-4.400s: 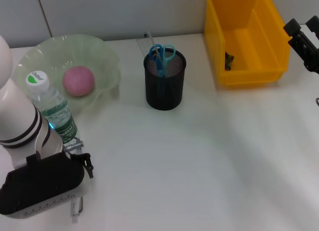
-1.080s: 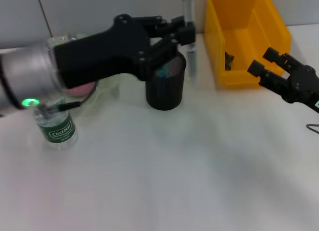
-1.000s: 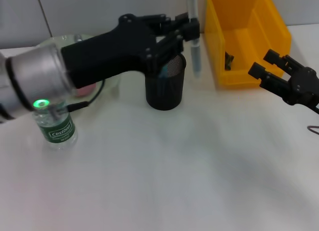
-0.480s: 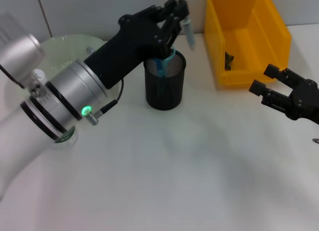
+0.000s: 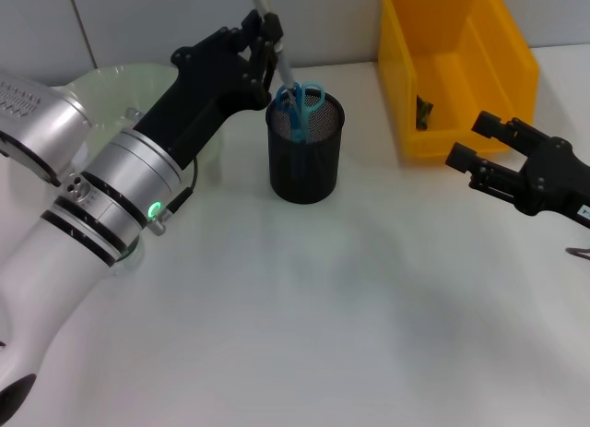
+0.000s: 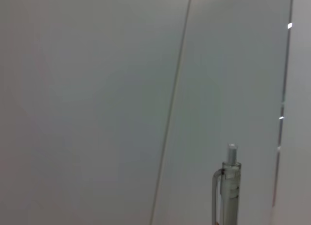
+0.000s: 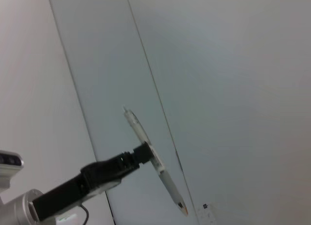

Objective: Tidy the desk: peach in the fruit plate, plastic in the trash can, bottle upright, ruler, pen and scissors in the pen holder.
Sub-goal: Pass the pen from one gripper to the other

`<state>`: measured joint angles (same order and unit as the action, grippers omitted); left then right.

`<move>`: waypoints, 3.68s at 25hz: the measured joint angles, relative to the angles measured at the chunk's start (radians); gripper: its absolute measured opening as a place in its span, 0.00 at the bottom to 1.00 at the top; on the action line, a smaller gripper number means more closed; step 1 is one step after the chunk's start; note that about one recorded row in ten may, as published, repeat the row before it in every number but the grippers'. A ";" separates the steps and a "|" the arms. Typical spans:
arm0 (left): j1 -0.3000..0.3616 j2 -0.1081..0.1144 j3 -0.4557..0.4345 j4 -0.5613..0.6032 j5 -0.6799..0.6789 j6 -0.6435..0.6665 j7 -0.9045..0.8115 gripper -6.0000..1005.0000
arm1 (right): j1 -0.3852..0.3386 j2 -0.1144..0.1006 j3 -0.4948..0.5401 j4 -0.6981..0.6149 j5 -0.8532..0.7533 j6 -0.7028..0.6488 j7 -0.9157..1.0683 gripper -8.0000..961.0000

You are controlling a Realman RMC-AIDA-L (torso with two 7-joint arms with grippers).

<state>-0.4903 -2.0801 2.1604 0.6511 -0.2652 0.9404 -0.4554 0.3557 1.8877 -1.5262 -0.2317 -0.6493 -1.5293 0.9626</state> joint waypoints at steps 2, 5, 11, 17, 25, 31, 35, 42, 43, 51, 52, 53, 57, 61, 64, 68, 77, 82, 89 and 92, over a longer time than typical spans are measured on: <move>-0.011 0.000 0.002 -0.020 -0.003 0.000 0.002 0.16 | 0.004 0.001 -0.001 0.000 0.000 0.004 0.000 0.86; -0.028 0.000 0.013 -0.054 -0.003 -0.004 -0.003 0.16 | 0.011 0.003 0.000 0.000 -0.005 0.006 0.001 0.86; -0.034 0.000 0.033 -0.066 -0.006 -0.003 -0.013 0.16 | 0.030 0.011 0.000 0.000 -0.014 0.009 0.001 0.86; -0.034 0.000 0.053 -0.067 -0.007 -0.001 -0.028 0.15 | 0.051 0.023 0.002 -0.001 -0.036 0.016 0.001 0.86; -0.021 0.005 0.061 -0.057 0.110 0.033 -0.182 0.15 | 0.040 0.019 0.021 -0.091 -0.109 0.014 0.019 0.86; 0.011 0.012 0.033 -0.056 0.253 0.062 -0.293 0.15 | 0.030 0.013 0.133 -0.148 -0.279 0.017 0.034 0.86; 0.011 0.015 0.025 -0.053 0.291 0.086 -0.308 0.15 | 0.032 0.025 0.216 -0.215 -0.448 0.036 0.059 0.85; 0.003 0.015 -0.068 -0.032 0.533 0.103 -0.390 0.15 | 0.024 0.060 0.289 -0.335 -0.636 0.073 0.091 0.83; 0.004 0.016 -0.069 -0.029 0.539 0.105 -0.391 0.15 | 0.024 0.064 0.296 -0.344 -0.647 0.073 0.092 0.83; 0.021 0.020 -0.109 -0.030 0.615 0.144 -0.416 0.15 | 0.025 0.091 0.313 -0.398 -0.691 0.089 0.093 0.81; 0.022 0.020 -0.115 -0.029 0.624 0.147 -0.419 0.15 | 0.024 0.095 0.316 -0.406 -0.697 0.093 0.093 0.81; 0.023 0.019 -0.119 -0.029 0.634 0.151 -0.421 0.15 | 0.022 0.100 0.319 -0.413 -0.701 0.098 0.093 0.81; 0.023 0.017 -0.129 -0.029 0.645 0.155 -0.423 0.15 | 0.019 0.110 0.321 -0.425 -0.702 0.106 0.093 0.80; 0.020 0.016 -0.129 -0.031 0.646 0.155 -0.421 0.15 | 0.023 0.114 0.315 -0.426 -0.708 0.110 0.093 0.79; 0.018 0.015 -0.127 -0.032 0.647 0.155 -0.418 0.15 | 0.027 0.123 0.322 -0.427 -0.724 0.110 0.093 0.78; 0.019 0.014 -0.124 -0.033 0.648 0.155 -0.413 0.15 | 0.027 0.133 0.327 -0.427 -0.729 0.110 0.093 0.77; 0.026 0.012 -0.120 -0.033 0.649 0.155 -0.403 0.15 | 0.019 0.144 0.335 -0.428 -0.730 0.112 0.092 0.75; 0.026 0.012 -0.120 -0.037 0.649 0.155 -0.399 0.15 | 0.016 0.151 0.349 -0.428 -0.726 0.111 0.089 0.53; 0.024 0.012 -0.120 -0.038 0.649 0.155 -0.398 0.16 | 0.016 0.153 0.366 -0.428 -0.722 0.107 0.090 0.39; 0.023 0.012 -0.126 -0.039 0.669 0.153 -0.398 0.16 | 0.018 0.156 0.366 -0.428 -0.722 0.107 0.090 0.39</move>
<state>-0.4676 -2.0681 2.0347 0.6121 0.4035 1.0930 -0.8530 0.3732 2.0435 -1.1598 -0.6596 -1.3717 -1.4219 1.0525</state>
